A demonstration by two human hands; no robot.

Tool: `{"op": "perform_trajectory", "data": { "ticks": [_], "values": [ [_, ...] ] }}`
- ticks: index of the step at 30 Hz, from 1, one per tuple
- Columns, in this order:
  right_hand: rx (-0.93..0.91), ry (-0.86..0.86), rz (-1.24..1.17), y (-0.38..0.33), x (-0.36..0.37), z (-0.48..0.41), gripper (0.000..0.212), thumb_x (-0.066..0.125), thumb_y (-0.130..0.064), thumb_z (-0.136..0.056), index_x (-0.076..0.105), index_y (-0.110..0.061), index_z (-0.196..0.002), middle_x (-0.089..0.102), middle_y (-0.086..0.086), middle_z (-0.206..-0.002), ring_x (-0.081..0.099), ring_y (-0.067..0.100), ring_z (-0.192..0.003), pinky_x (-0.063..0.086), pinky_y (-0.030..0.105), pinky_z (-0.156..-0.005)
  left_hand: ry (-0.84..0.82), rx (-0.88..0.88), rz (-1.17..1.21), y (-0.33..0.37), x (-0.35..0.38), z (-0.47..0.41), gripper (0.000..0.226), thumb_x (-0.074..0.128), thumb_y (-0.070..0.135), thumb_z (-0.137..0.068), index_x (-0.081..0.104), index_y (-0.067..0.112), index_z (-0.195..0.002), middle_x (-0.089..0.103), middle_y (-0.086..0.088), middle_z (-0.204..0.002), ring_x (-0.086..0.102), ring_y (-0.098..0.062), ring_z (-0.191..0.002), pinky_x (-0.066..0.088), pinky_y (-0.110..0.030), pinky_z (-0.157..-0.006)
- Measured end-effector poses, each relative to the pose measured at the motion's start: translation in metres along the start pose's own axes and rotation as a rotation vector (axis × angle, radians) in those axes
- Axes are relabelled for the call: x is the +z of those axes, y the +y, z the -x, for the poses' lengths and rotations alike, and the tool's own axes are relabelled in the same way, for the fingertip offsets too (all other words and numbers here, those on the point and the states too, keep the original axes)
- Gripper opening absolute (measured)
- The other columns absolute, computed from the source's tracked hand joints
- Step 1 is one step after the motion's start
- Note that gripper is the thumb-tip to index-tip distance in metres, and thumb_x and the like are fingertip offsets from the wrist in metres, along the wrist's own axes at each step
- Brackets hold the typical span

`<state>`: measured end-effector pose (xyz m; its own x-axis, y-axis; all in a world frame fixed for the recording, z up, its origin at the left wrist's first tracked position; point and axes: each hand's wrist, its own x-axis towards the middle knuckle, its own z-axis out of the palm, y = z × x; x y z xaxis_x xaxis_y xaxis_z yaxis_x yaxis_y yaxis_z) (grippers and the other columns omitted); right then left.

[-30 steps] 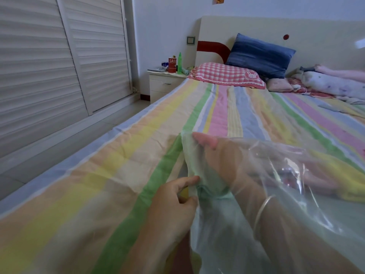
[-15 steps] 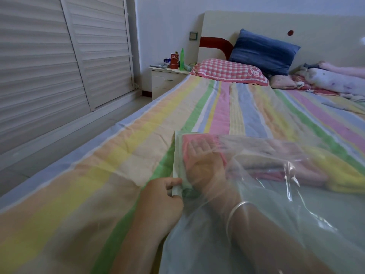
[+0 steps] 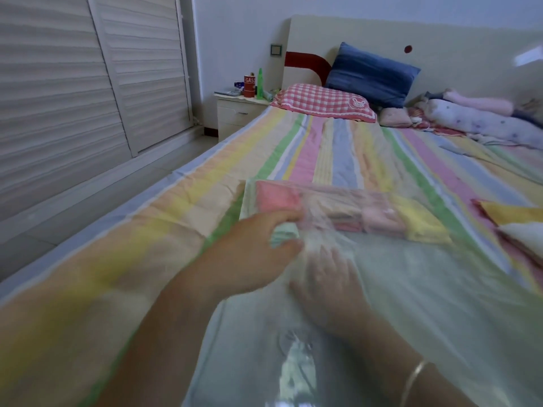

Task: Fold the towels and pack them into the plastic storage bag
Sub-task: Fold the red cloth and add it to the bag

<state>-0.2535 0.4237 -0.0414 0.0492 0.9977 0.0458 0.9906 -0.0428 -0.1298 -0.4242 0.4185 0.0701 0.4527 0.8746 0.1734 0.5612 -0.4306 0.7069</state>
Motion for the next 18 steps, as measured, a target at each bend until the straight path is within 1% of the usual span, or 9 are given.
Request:
{"op": "perform_trajectory", "data": {
  "ticks": [3, 5, 7, 9, 11, 13, 15, 17, 18],
  "values": [
    [-0.016, -0.101, 0.019, 0.028, -0.005, 0.065, 0.1, -0.012, -0.066, -0.064, 0.008, -0.025, -0.153, 0.001, 0.007, -0.161, -0.001, 0.027, -0.148, 0.003, 0.043, -0.119, -0.225, 0.073, -0.145, 0.026, 0.028, 0.037, 0.057, 0.042, 0.044, -0.098, 0.021, 0.035, -0.151, 0.013, 0.016, -0.159, 0.007, 0.0, -0.145, 0.005, -0.01, -0.108],
    [-0.009, -0.082, 0.007, 0.036, -0.014, 0.103, 0.094, -0.01, -0.066, -0.069, 0.01, -0.027, -0.152, 0.001, 0.005, -0.162, 0.0, 0.025, -0.149, 0.003, 0.041, -0.118, -0.307, 0.053, -0.323, 0.027, 0.049, 0.06, 0.062, 0.031, 0.051, -0.099, 0.003, 0.036, -0.153, -0.007, 0.012, -0.161, -0.014, -0.005, -0.146, -0.007, -0.021, -0.115],
    [0.007, -0.044, 0.002, 0.042, -0.016, 0.133, 0.081, 0.005, -0.064, -0.081, 0.023, -0.027, -0.151, 0.014, 0.006, -0.16, 0.012, 0.026, -0.148, 0.008, 0.041, -0.118, -0.353, 0.021, -0.452, 0.023, 0.066, 0.081, 0.067, 0.021, 0.059, -0.097, -0.007, 0.034, -0.153, -0.016, 0.011, -0.16, -0.025, -0.008, -0.144, -0.01, -0.032, -0.119],
    [-0.029, 0.048, 0.002, 0.055, -0.013, 0.163, 0.069, 0.018, -0.059, -0.091, 0.054, -0.019, -0.135, 0.047, 0.014, -0.143, 0.045, 0.033, -0.132, 0.031, 0.044, -0.111, -0.376, -0.003, -0.514, 0.017, 0.083, 0.102, 0.078, 0.006, 0.071, -0.086, -0.011, 0.033, -0.152, -0.02, 0.01, -0.159, -0.027, -0.008, -0.143, -0.011, -0.035, -0.12],
    [-0.017, 0.024, -0.03, 0.069, -0.016, 0.193, 0.074, 0.012, -0.057, -0.097, 0.07, -0.015, -0.114, 0.065, 0.016, -0.121, 0.063, 0.034, -0.111, 0.046, 0.041, -0.096, -0.367, 0.005, -0.577, 0.008, 0.1, 0.122, 0.099, -0.018, 0.081, -0.065, -0.012, 0.033, -0.152, -0.022, 0.009, -0.159, -0.027, -0.008, -0.143, -0.012, -0.036, -0.119],
    [-0.072, 0.01, -0.013, 0.084, -0.011, 0.223, 0.077, 0.011, -0.056, -0.099, 0.071, -0.009, -0.111, 0.066, 0.02, -0.117, 0.065, 0.037, -0.105, 0.054, 0.045, -0.086, -0.35, 0.025, -0.678, -0.001, 0.116, 0.138, 0.11, -0.032, 0.081, -0.055, -0.014, 0.032, -0.151, -0.026, 0.005, -0.158, -0.03, -0.013, -0.142, -0.012, -0.038, -0.119],
    [-0.128, -0.009, 0.027, 0.096, -0.006, 0.247, 0.079, 0.011, -0.056, -0.099, 0.07, -0.006, -0.111, 0.067, 0.02, -0.116, 0.066, 0.036, -0.105, 0.057, 0.048, -0.079, -0.318, -0.005, -0.719, -0.003, 0.125, 0.145, 0.112, -0.035, 0.081, -0.054, -0.013, 0.031, -0.152, -0.028, 0.003, -0.157, -0.031, -0.016, -0.142, -0.011, -0.038, -0.119],
    [-0.172, -0.006, 0.037, 0.099, -0.023, 0.273, 0.071, 0.013, -0.054, -0.099, 0.066, -0.01, -0.115, 0.067, 0.015, -0.116, 0.066, 0.029, -0.104, 0.054, 0.034, -0.082, -0.29, -0.058, -0.695, 0.005, 0.13, 0.148, 0.11, -0.027, 0.083, -0.059, -0.008, 0.029, -0.153, -0.025, 0.002, -0.158, -0.025, -0.016, -0.145, -0.008, -0.038, -0.119],
    [-0.211, 0.036, 0.011, 0.101, -0.035, 0.283, 0.059, 0.02, -0.051, -0.099, 0.059, -0.011, -0.119, 0.064, 0.011, -0.122, 0.064, 0.026, -0.107, 0.05, 0.028, -0.087, -0.277, -0.076, -0.668, 0.014, 0.134, 0.148, 0.105, -0.017, 0.08, -0.064, -0.003, 0.028, -0.154, -0.019, 0.001, -0.16, -0.019, -0.016, -0.147, -0.005, -0.038, -0.12]
  ]
}}
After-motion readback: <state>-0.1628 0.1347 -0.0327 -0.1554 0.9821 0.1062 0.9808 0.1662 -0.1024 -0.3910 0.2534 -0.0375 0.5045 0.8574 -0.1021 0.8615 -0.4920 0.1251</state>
